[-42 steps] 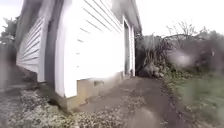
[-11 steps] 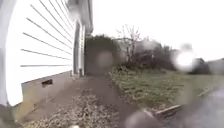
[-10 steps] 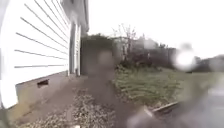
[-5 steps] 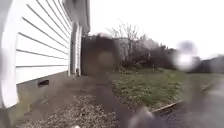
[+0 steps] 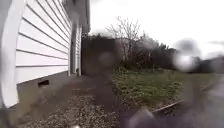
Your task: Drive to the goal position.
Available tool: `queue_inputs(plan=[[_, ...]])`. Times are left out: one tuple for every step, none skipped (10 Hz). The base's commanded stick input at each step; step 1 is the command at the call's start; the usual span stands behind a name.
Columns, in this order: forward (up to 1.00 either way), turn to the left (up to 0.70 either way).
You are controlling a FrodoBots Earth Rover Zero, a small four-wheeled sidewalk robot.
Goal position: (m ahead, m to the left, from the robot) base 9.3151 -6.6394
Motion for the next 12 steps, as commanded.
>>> queue_inputs(plan=[[0.00, -0.70], [0.00, -0.70], [0.00, -0.70], [0.00, -0.70], [0.00, -0.70], [0.00, -0.70], [0.00, -0.70], [0.00, -0.70], [0.00, -0.70], [0.00, -0.70], [0.00, -0.70], [0.00, -0.70]])
